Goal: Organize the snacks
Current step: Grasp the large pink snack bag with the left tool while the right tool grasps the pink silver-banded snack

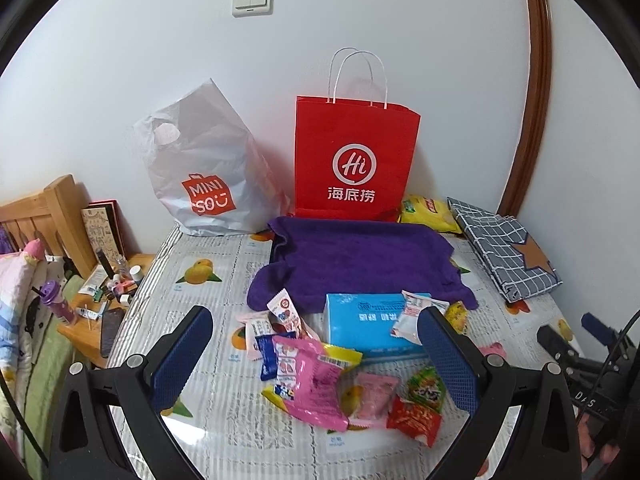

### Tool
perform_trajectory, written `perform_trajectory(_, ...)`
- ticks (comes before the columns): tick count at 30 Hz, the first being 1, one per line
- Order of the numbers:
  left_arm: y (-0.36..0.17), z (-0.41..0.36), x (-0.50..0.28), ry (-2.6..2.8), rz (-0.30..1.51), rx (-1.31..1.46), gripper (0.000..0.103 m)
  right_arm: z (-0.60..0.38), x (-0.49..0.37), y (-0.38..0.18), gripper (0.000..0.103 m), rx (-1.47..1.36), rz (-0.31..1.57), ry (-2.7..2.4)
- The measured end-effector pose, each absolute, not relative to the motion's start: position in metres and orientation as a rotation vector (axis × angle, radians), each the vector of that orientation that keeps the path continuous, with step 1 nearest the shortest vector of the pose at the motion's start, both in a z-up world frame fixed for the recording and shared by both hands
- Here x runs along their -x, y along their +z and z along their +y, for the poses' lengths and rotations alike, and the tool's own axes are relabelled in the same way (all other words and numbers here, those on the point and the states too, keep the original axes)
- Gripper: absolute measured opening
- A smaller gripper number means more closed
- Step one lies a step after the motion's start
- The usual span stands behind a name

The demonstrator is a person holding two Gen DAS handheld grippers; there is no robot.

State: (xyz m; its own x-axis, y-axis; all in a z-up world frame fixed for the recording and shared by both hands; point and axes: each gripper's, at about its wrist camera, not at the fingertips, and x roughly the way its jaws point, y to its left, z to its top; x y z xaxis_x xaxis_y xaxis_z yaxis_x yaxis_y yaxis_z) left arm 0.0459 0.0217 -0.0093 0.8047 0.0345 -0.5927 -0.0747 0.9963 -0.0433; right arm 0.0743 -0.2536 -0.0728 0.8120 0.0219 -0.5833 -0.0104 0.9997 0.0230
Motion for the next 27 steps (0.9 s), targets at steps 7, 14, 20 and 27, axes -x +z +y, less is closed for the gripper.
perform_trajectory(7,-0.032,0.027,-0.072,0.049,0.69,0.089,0.103,-0.267,-0.098,-0.113,0.102,-0.073,0.706,0.029)
perform_trajectory(14,-0.067,0.028,-0.097,0.056,0.783,0.088,0.103,-0.274,-0.118,-0.148,0.097,-0.089,0.787,0.024)
perform_trajectory(20,-0.082,0.025,-0.108,0.045,0.83,0.085,0.103,-0.275,-0.127,-0.164,0.093,-0.07,0.818,0.02)
perform_trajectory(27,-0.092,0.026,-0.116,0.037,0.858,0.082,0.103,-0.268,-0.132,-0.175,0.092,-0.043,0.833,0.037)
